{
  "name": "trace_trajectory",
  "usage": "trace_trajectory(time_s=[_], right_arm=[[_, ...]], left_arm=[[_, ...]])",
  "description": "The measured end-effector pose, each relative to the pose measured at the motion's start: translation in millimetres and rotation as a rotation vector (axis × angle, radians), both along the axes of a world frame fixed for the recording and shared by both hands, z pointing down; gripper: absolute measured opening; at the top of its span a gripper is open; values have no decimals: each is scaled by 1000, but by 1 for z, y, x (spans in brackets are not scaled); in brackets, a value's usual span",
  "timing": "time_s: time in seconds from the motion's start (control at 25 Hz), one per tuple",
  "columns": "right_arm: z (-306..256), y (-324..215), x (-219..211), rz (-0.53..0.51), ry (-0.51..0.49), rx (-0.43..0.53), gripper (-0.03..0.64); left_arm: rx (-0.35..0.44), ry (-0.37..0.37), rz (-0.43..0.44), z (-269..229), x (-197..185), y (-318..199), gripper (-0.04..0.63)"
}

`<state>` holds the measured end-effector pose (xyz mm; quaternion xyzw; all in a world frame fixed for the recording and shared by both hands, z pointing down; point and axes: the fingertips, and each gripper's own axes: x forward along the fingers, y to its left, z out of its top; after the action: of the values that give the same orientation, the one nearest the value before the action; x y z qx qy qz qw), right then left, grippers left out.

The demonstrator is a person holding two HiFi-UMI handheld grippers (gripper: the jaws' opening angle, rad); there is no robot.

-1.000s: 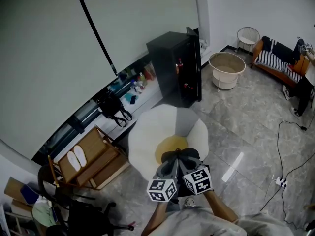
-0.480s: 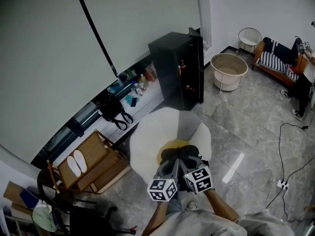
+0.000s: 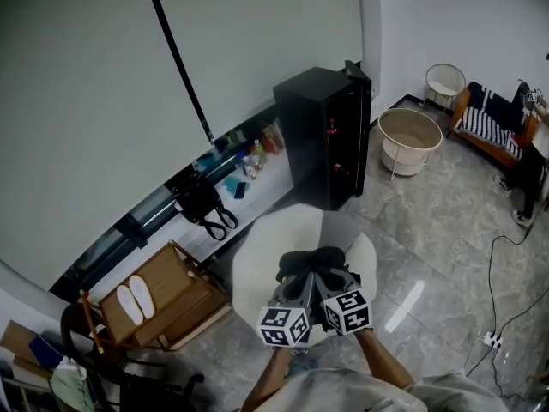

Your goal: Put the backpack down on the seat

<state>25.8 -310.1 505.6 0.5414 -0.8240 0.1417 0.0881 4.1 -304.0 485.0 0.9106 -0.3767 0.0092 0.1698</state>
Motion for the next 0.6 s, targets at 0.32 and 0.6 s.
trace_trajectory(time_s=[0.32, 0.6], right_arm=[[-1, -54, -25, 43, 10, -18, 43], [2, -84, -45, 82, 8, -22, 43]], left_arm=[[-3, 2, 54, -2, -25, -56, 46], [-7, 15, 102, 1, -44, -87, 46]])
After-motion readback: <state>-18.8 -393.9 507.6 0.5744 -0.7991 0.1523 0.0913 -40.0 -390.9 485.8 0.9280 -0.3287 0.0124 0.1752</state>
